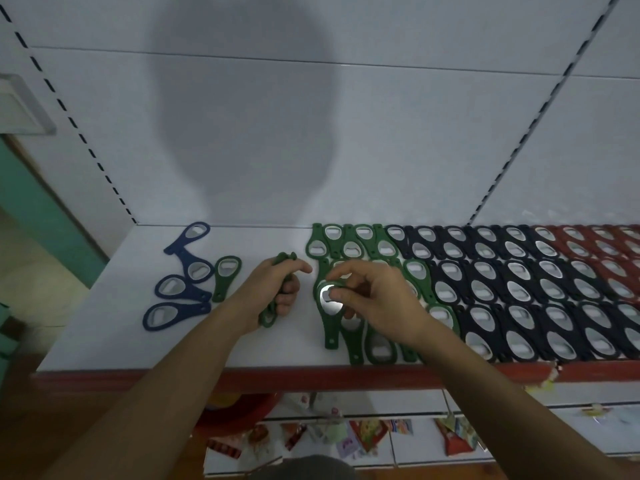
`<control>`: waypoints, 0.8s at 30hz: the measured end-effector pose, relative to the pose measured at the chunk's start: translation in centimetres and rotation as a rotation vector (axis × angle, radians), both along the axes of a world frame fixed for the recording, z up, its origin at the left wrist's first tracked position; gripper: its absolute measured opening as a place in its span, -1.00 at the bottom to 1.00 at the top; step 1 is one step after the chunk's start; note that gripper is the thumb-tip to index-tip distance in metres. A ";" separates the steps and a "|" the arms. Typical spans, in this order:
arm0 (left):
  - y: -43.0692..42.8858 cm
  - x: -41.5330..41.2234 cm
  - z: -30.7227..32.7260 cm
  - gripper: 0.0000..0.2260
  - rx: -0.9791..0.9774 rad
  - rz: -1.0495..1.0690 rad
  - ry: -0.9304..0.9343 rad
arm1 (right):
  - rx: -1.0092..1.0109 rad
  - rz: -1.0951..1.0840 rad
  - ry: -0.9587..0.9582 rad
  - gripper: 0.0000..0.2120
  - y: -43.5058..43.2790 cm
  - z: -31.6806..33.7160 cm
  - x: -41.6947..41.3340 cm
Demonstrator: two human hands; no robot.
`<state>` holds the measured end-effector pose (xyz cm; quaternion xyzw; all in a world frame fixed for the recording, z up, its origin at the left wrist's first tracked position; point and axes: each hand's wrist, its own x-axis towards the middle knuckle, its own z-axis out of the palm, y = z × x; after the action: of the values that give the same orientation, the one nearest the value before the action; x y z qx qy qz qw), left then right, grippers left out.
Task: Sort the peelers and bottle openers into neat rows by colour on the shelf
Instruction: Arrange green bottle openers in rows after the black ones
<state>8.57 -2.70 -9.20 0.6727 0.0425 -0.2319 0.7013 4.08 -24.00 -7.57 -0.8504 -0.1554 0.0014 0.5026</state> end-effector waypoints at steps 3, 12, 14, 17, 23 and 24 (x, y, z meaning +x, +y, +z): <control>-0.2 -0.1 -0.3 -0.84 0.009 -0.004 -0.020 | -0.055 -0.022 -0.046 -0.90 0.4 -0.2 -0.4; -0.1 -0.3 -0.8 -0.86 -0.038 0.060 -0.060 | -0.183 0.225 -0.116 -0.79 -0.4 0.6 -0.6; -0.1 -0.3 -0.8 -0.85 -0.030 0.051 -0.065 | -0.355 0.307 -0.115 -0.65 -0.8 0.4 -0.7; -0.1 -0.2 -0.9 -0.85 -0.012 0.039 -0.077 | -0.426 0.363 -0.060 -0.60 -1.0 0.3 -1.1; 0.0 -0.3 -0.7 -0.86 0.008 0.017 -0.086 | -0.385 0.299 -0.095 -0.78 -0.3 0.2 -0.4; 0.0 -0.3 -0.7 -0.86 0.012 0.014 -0.087 | -0.439 0.328 -0.097 -0.79 0.0 0.1 -0.3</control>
<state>8.24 -2.70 -9.89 0.6861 0.0180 -0.1970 0.7001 3.81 -24.03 -7.48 -0.9016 -0.3109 0.0755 0.2911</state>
